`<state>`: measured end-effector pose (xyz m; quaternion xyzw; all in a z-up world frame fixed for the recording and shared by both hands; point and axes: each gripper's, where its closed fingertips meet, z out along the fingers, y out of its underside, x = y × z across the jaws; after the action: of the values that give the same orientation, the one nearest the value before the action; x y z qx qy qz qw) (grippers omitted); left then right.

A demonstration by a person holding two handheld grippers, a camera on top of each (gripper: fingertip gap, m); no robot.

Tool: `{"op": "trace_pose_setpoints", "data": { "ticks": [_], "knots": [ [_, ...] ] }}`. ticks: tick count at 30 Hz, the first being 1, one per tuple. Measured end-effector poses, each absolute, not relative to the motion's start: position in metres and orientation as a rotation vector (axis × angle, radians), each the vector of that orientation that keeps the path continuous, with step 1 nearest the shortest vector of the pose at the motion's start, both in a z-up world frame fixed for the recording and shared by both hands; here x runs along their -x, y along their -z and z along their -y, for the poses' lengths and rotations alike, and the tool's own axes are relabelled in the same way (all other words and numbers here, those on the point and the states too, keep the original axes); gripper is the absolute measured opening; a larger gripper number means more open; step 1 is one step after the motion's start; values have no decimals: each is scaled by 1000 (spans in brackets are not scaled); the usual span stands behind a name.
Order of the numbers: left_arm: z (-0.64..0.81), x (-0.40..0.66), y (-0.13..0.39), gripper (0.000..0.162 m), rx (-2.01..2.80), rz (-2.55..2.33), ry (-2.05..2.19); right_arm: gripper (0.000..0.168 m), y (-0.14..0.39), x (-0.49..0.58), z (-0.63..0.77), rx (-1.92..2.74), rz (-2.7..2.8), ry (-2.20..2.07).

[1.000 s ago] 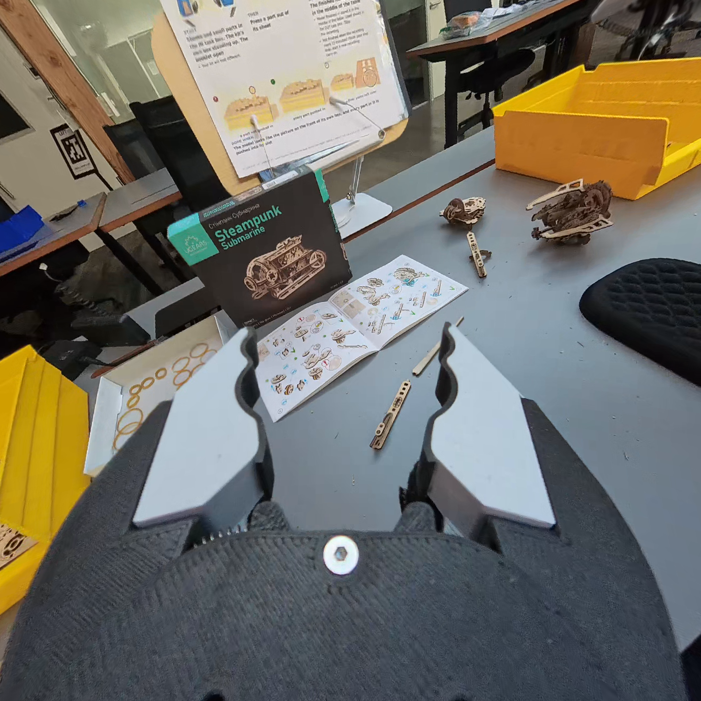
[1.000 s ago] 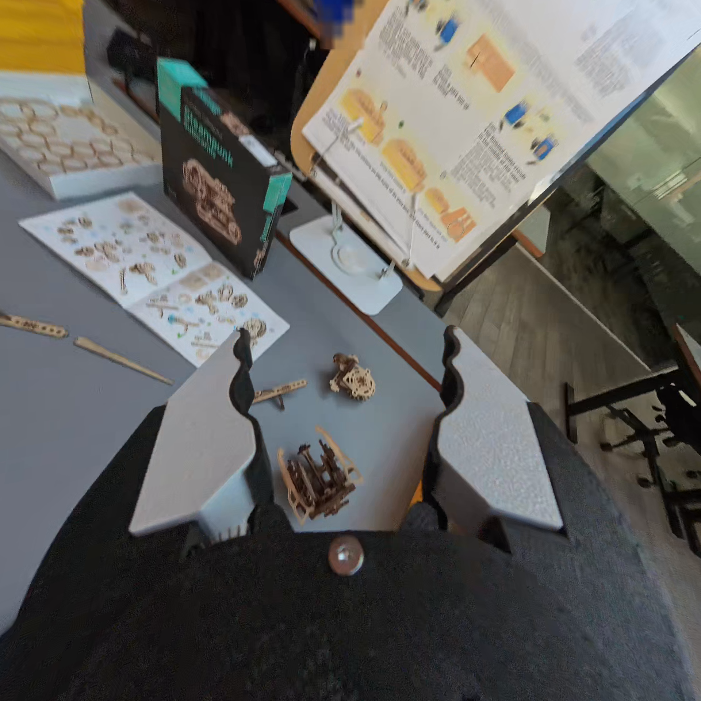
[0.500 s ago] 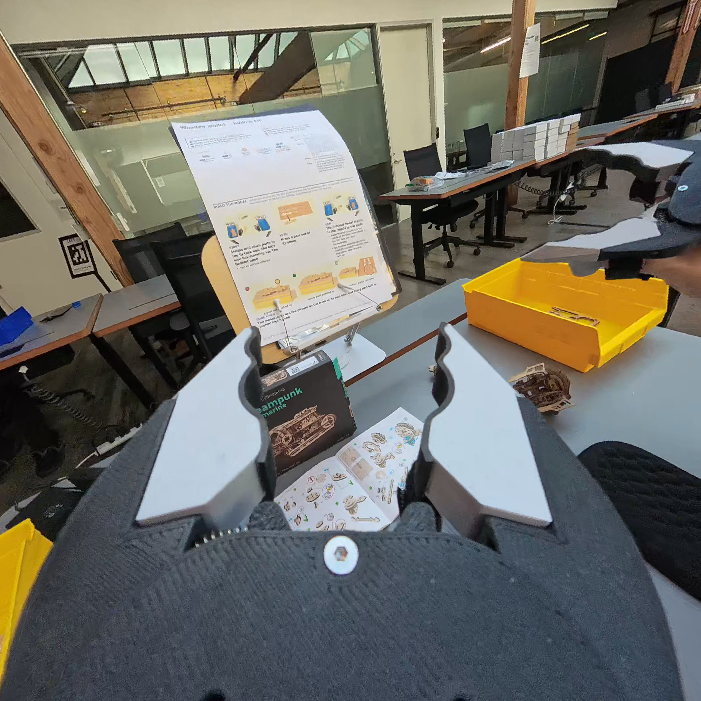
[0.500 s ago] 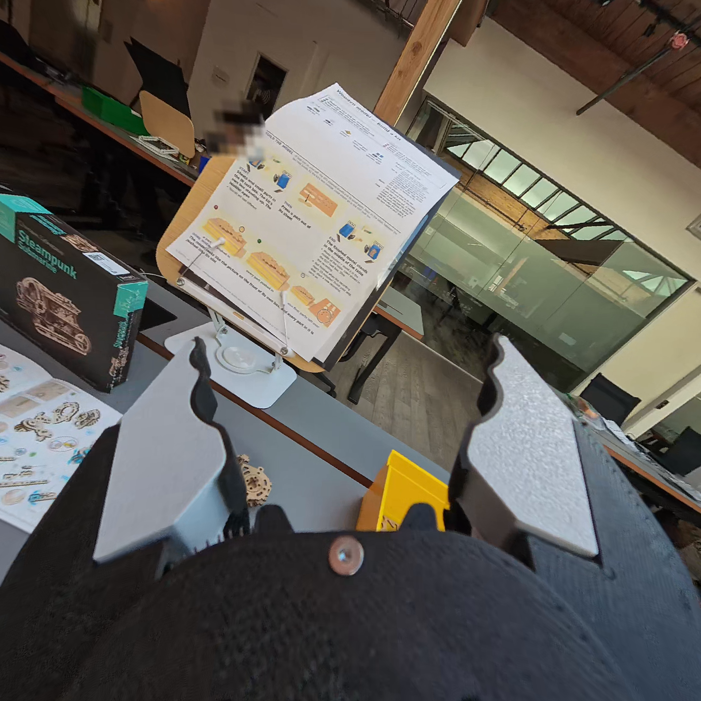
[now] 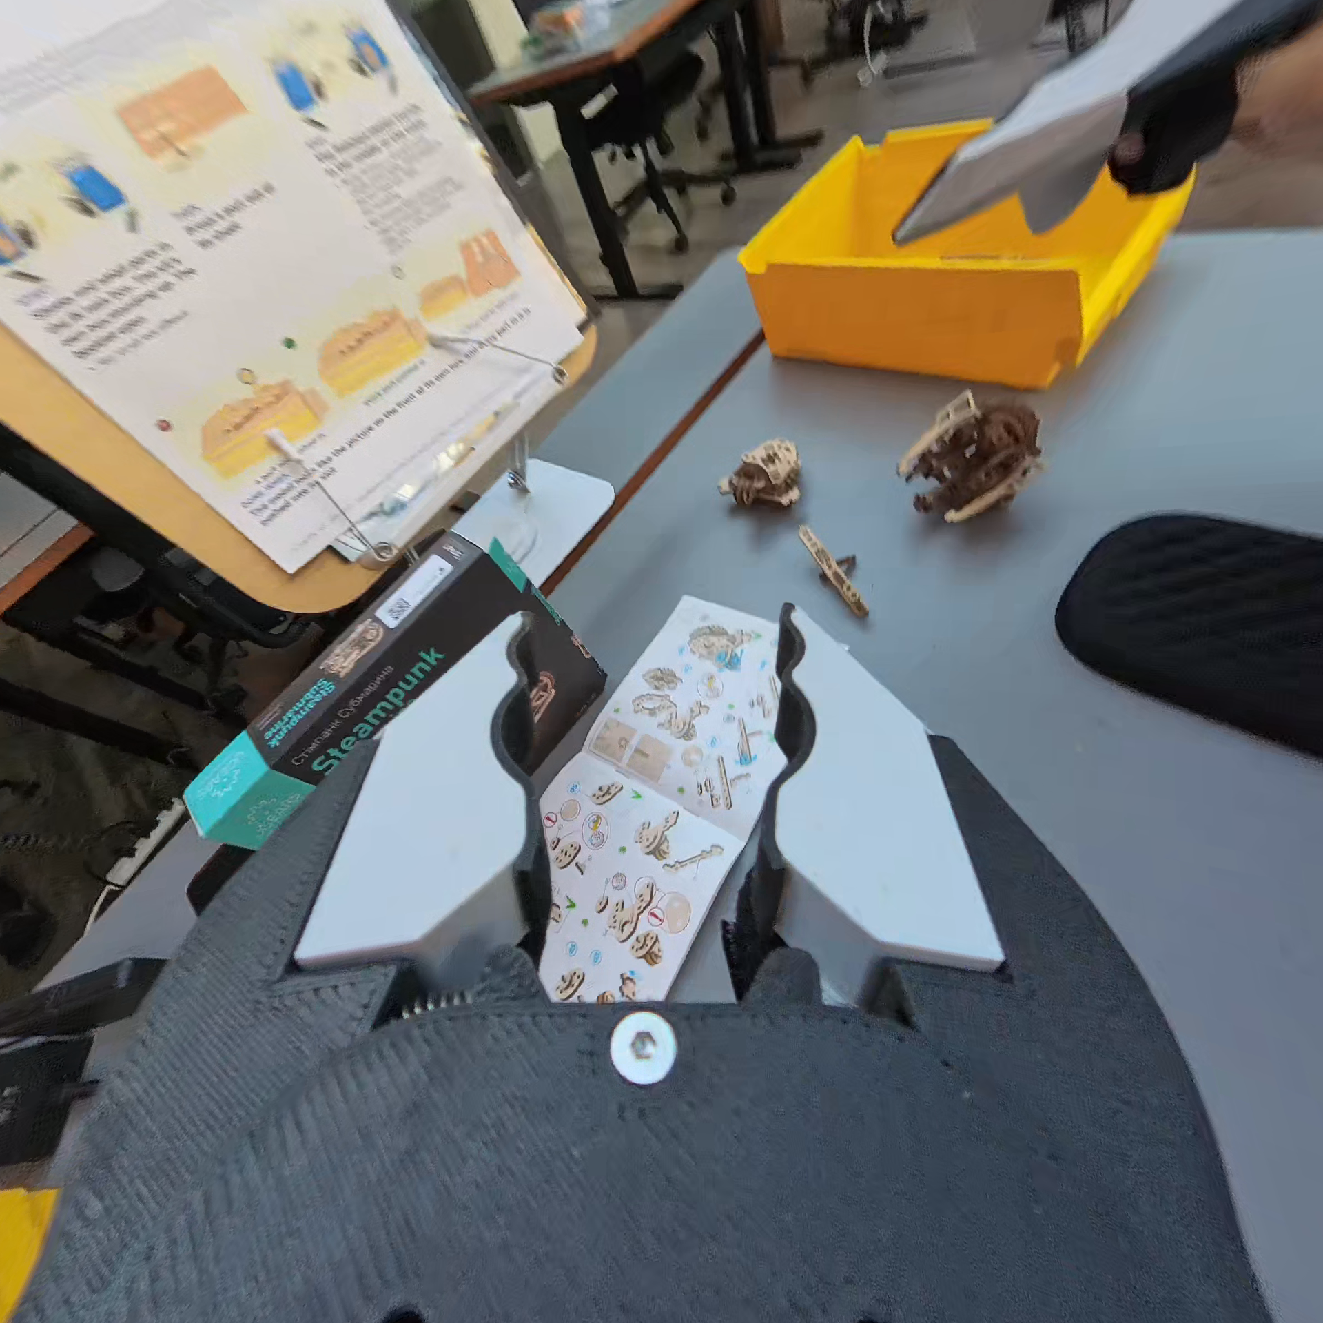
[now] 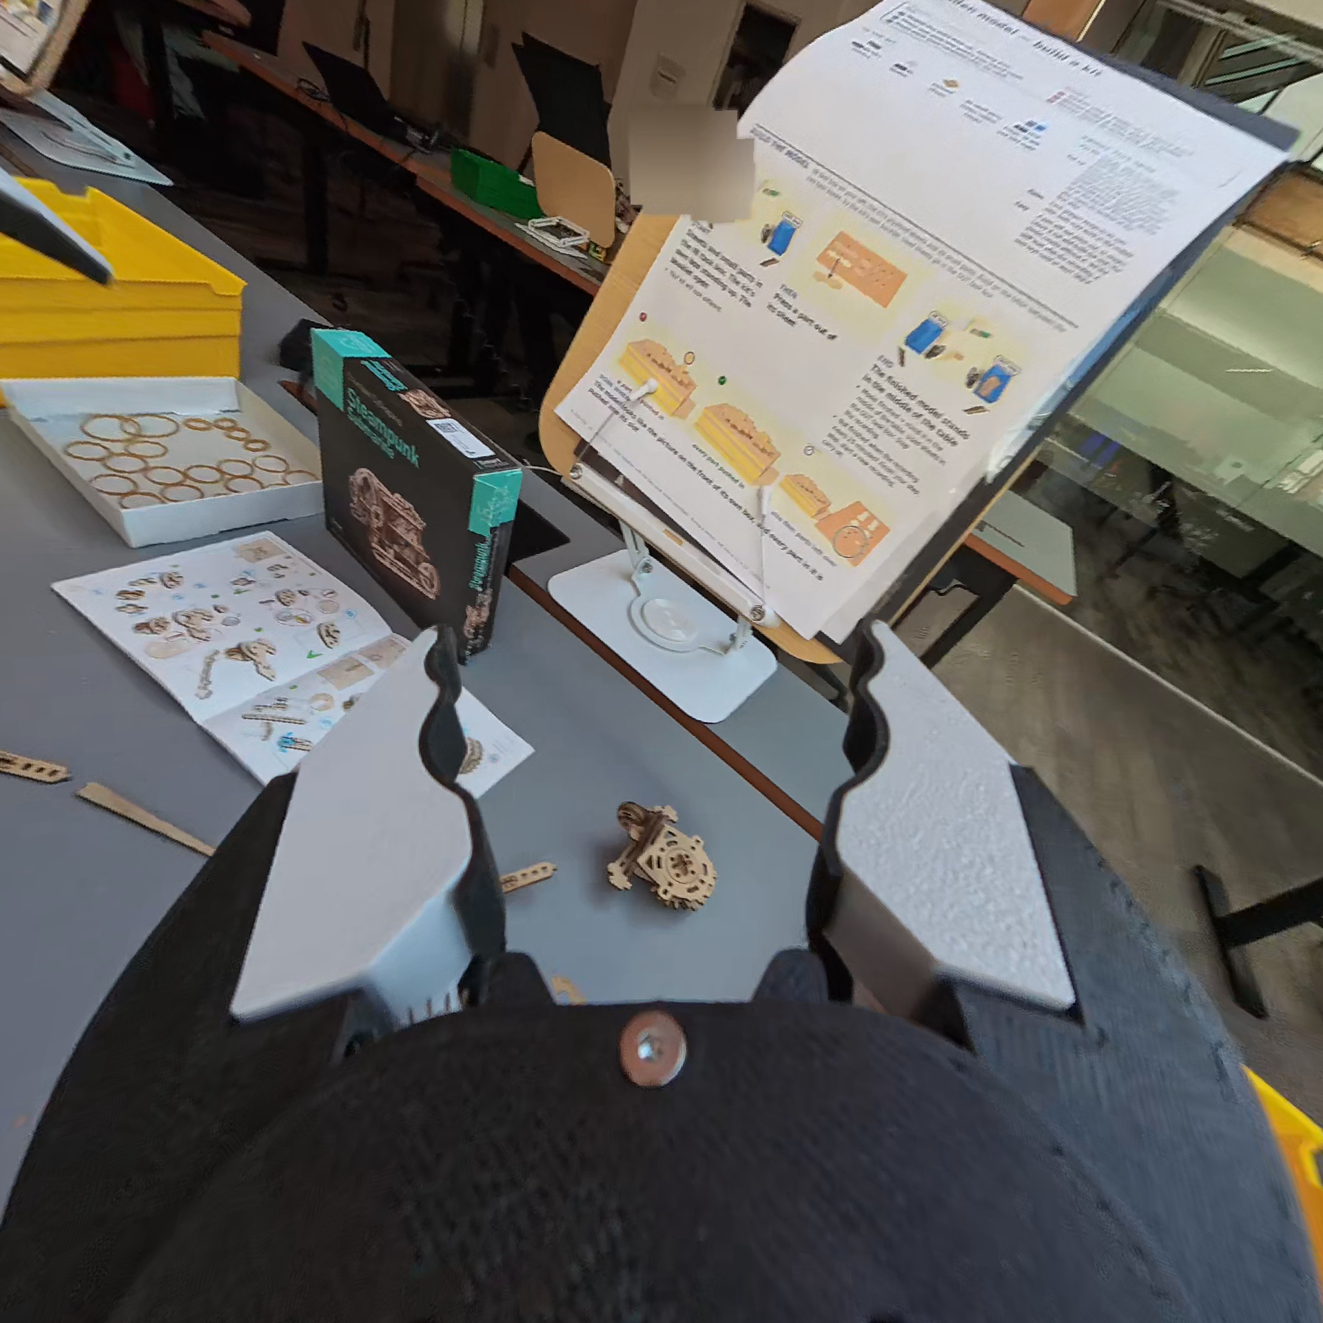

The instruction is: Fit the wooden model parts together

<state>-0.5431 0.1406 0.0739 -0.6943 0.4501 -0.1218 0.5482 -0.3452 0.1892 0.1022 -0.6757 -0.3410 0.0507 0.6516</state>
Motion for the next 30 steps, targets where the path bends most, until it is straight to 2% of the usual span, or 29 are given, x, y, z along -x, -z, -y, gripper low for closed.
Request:
{"op": "trace_pose_setpoints", "data": {
  "ticks": [3,8,10,17,19,25,30],
  "knots": [
    [-152,526,-23,56,1667,-1293,224,102,-92,373,-178,1504,891,-301],
    [-174,507,81,61,1791,-1576,234,102,-76,364,-186,1554,935,-182],
    [-174,502,104,60,1832,-1625,275,101,-78,364,-184,1550,932,-200],
    [-173,486,133,52,1770,-1714,297,101,-75,356,-187,1604,891,-270],
    [-173,485,139,44,1769,-1722,307,101,-69,356,-191,1627,891,-264],
    [-174,493,157,44,1876,-1723,342,101,-51,363,-195,1686,932,-251],
    [-173,493,160,25,1912,-1699,399,101,-42,372,-194,1705,962,-262]
  ]
}}
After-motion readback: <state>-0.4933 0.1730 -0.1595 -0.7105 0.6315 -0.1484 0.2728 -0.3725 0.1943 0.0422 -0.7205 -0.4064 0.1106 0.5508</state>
